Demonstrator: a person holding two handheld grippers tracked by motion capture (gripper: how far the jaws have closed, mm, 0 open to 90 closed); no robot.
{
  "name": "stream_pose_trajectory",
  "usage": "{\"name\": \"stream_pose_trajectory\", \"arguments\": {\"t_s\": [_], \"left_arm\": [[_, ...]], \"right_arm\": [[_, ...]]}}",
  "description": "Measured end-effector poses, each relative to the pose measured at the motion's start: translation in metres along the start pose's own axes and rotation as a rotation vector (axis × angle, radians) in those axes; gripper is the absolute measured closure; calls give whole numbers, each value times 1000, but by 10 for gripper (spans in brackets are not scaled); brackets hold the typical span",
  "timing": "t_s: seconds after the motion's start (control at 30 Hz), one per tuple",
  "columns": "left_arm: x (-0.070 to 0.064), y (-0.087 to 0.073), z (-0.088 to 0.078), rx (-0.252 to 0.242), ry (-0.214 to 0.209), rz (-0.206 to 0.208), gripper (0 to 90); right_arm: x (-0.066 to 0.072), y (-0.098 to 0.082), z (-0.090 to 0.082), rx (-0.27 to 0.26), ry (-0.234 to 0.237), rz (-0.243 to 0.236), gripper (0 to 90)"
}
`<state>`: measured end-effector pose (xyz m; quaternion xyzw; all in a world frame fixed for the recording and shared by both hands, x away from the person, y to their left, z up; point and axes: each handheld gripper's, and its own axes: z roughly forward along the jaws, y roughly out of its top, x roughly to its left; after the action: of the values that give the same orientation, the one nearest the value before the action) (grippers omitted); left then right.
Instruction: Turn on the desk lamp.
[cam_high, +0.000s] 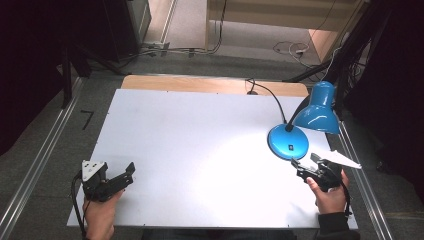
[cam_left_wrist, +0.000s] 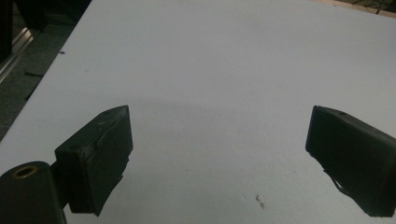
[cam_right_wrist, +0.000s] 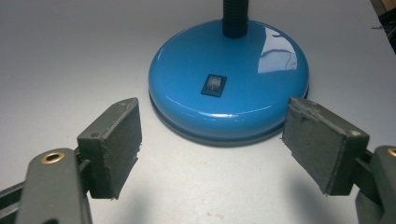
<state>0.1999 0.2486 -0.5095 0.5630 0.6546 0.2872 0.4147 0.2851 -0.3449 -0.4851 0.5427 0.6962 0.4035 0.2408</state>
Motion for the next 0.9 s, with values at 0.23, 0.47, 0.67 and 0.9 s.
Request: {"name": "stream_pose_trajectory", "arguments": {"t_s": [0.23,0.47,0.67,0.9], "left_arm": [[0,0,0,0,-1,1,79],[0,0,0,2,0,2,80],[0,0,0,2,1,2,80],[0,0,0,2,1,2,79]], "right_arm": [[-1,-2,-5,3,5,1,184],[-2,-3,-7,5,3,0,184],[-2,-3,-10,6,6,-1,185],[-3,-5,-14,5,2,-4,185]]}}
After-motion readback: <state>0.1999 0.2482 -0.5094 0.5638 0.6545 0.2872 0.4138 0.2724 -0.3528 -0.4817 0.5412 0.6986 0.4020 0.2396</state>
